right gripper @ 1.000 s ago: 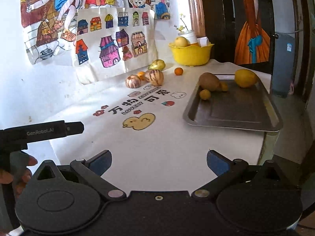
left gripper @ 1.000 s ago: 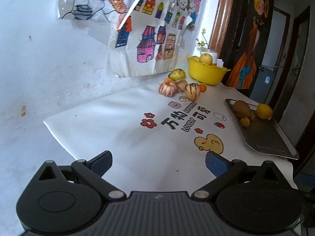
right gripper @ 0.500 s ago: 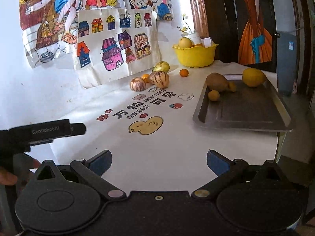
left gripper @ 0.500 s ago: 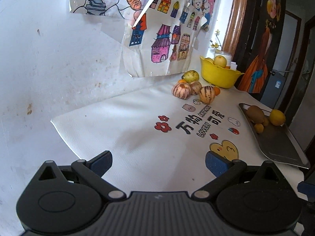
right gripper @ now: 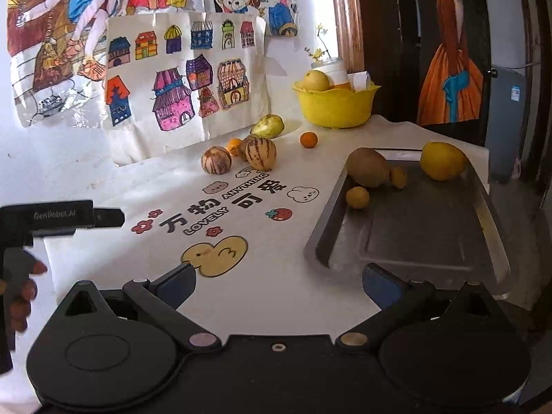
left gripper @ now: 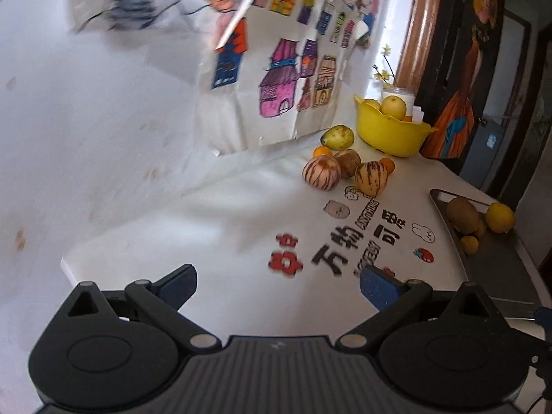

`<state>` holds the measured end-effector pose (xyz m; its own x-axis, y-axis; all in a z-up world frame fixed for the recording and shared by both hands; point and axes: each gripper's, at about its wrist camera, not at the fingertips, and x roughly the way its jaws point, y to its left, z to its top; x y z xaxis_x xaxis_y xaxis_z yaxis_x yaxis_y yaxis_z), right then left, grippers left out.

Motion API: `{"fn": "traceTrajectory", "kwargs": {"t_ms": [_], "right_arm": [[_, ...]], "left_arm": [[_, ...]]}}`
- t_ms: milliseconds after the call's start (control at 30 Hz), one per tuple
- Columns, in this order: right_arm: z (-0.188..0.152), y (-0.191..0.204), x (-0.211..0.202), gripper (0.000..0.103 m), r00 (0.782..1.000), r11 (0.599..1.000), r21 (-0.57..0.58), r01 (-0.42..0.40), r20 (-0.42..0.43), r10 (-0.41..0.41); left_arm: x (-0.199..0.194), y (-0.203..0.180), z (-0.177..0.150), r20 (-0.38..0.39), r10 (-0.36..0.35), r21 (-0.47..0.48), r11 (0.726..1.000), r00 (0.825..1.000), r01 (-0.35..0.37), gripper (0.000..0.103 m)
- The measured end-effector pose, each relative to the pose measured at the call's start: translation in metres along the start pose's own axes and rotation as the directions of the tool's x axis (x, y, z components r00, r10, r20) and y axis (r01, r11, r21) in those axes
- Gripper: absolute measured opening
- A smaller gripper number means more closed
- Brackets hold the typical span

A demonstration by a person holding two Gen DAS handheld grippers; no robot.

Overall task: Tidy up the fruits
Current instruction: 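Move both grippers toward the striped pepino melons on the table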

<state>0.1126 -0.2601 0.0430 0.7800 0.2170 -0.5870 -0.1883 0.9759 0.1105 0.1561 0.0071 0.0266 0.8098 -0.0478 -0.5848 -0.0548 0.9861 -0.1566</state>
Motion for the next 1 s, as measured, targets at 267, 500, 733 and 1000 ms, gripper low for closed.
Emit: {"fn": "traceTrajectory", "kwargs": {"t_ms": [267,500,733,1000], "right_arm": [[0.036,-0.016,0.021,0.102,0.999,0.985,-0.166,-0.041,-0.012,0.039],[0.067,-0.016,0.035,0.102,0.998,0.912,-0.408,-0.044,0.020,0.057],[0.092,-0.002,0.080,0.102,0.996,0.829,-0.556,-0.063,0.014,0.085],[0.133,0.006,0.142,0.102,0.993,0.824,-0.556,-0.114,-0.056,0.099]], "left_arm": [[0.035,-0.009,0.034,-0.001,-0.038,0.083,0.996,0.999,0.038,0.102],[0.073,-0.007,0.064,-0.082,-0.094,0.207,0.972,0.992,0.109,0.102],[0.106,-0.008,0.082,-0.074,-0.117,0.299,0.945,0.990,0.134,0.102],[0.129,-0.023,0.091,-0.019,-0.119,0.461,0.880,0.993,0.114,0.102]]}}
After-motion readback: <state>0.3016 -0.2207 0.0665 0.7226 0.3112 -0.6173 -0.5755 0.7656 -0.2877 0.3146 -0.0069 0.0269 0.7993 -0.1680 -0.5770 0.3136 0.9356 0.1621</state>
